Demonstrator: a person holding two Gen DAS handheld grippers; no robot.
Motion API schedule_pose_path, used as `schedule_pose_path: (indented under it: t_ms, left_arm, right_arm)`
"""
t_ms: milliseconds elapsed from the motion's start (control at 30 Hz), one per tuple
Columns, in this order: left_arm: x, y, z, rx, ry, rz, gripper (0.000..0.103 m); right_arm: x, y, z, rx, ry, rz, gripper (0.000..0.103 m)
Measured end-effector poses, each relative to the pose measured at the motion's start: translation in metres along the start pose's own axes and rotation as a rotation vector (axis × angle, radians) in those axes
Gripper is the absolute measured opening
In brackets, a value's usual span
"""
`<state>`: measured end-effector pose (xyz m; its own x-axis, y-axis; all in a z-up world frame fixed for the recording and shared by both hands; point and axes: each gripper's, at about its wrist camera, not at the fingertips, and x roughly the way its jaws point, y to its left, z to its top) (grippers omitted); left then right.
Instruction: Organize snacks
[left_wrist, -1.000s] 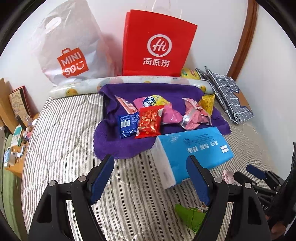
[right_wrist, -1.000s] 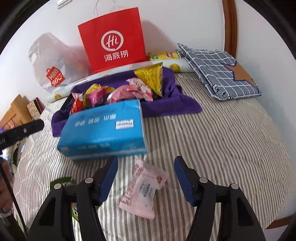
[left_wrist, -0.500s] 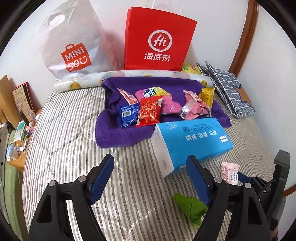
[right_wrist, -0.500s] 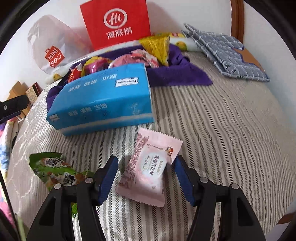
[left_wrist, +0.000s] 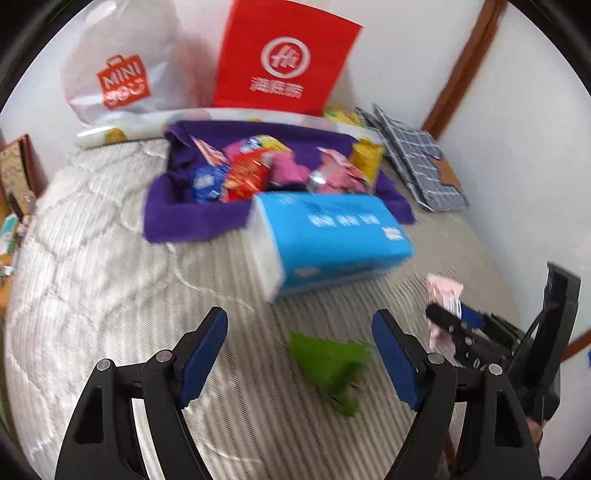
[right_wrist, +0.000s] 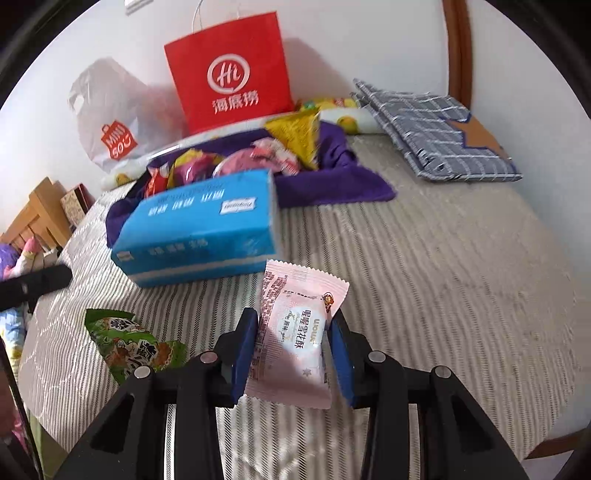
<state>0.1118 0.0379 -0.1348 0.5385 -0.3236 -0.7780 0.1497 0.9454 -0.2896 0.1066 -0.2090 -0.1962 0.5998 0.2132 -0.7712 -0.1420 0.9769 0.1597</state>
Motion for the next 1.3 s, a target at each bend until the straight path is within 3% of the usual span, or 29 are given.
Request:
schedule_pose_path:
  t_ms: [300, 433, 467, 533, 700, 1033, 1300]
  left_arm:
    - [0.033, -0.025, -0.028, 0.006, 0.103, -0.004, 0.083]
    - [0.052, -0.033, -0.037, 0.029, 0.143, 0.066, 0.082]
    - [0.055, -0.034, -0.038, 0.027, 0.151, 0.079, 0.079]
    - [0.059, -0.035, -0.040, 0.010, 0.160, 0.068, 0.060]
    - [0.058, -0.038, -0.040, 0.021, 0.146, 0.067, 0.052]
    - [0.036, -0.034, -0.026, 0.011, 0.097, 0.027, 0.052]
    - [0.000, -0.030, -0.006, 0.005, 0.013, 0.010, 0.052]
  right_arm:
    - [-0.030, -0.024, -0.009, 0.026, -0.035, -0.018, 0.037]
    - [-0.038, -0.033, -0.014, 0.044, -0.042, -0.021, 0.037]
    - [-0.039, -0.035, -0.016, 0.049, -0.041, -0.020, 0.037]
    - [-0.039, -0.038, -0.018, 0.058, -0.034, -0.015, 0.037]
    - [-0.040, -0.041, -0.022, 0.068, -0.018, -0.002, 0.037]
    - [-0.046, -0.027, -0.012, 0.053, -0.020, -0.007, 0.037]
    - [-0.067, 0.002, 0.013, 0.000, -0.069, -0.011, 0.037]
